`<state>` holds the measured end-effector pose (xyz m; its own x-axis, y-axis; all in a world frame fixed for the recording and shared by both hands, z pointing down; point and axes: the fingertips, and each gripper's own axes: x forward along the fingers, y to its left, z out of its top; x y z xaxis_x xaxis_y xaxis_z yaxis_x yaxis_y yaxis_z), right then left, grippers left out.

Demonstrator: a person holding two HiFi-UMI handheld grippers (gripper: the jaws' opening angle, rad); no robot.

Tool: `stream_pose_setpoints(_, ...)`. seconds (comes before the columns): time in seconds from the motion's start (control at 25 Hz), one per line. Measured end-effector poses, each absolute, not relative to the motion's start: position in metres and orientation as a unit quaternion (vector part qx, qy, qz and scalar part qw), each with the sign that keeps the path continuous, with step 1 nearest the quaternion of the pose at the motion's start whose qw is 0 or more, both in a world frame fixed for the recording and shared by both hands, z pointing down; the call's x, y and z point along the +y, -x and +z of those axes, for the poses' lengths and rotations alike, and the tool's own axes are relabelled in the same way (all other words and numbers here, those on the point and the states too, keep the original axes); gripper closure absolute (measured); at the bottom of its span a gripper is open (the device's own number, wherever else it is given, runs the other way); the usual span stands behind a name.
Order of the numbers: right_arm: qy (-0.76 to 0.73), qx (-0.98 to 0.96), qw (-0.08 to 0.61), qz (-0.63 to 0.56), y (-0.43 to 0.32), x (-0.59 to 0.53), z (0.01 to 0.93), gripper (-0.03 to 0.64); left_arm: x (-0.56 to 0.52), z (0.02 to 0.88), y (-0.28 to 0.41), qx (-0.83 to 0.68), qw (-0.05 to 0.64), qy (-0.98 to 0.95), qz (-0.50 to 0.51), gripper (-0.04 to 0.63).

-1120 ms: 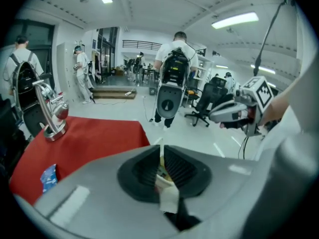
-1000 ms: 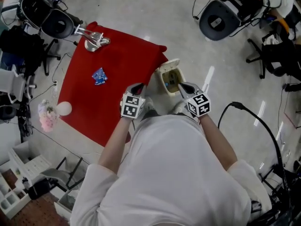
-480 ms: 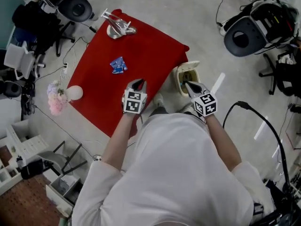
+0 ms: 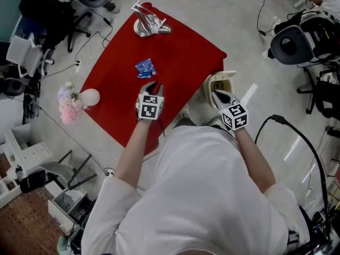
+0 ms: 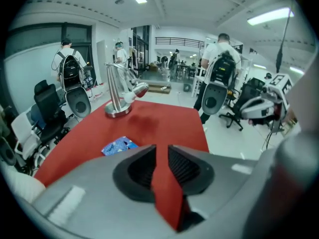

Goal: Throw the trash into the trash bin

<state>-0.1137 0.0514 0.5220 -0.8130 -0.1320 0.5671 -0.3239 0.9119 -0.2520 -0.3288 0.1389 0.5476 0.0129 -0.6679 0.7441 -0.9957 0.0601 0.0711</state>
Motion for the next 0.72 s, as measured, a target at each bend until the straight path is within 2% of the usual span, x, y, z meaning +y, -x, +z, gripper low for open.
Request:
stream_pose_setpoints(0.32, -0.118, -0.932, 0.296, 0.171, 0.138, 0.049, 0.526, 0.617, 0.139, 0.564, 0.388, -0.674, 0.332, -0.605, 0.263, 0.456)
stream_pose_setpoints(0.6, -0.118, -0.928, 0.306, 0.174, 0.15, 0.049, 0.533, 0.617, 0.14, 0.58, 0.415, -0.678, 0.347, -0.594, 0.26, 0.453)
stream_pose_setpoints(0.72, -0.118, -0.926, 0.312, 0.176, 0.156, 0.048, 0.535, 0.617, 0.139, 0.594, 0.424, -0.671, 0.359, -0.591, 0.267, 0.428)
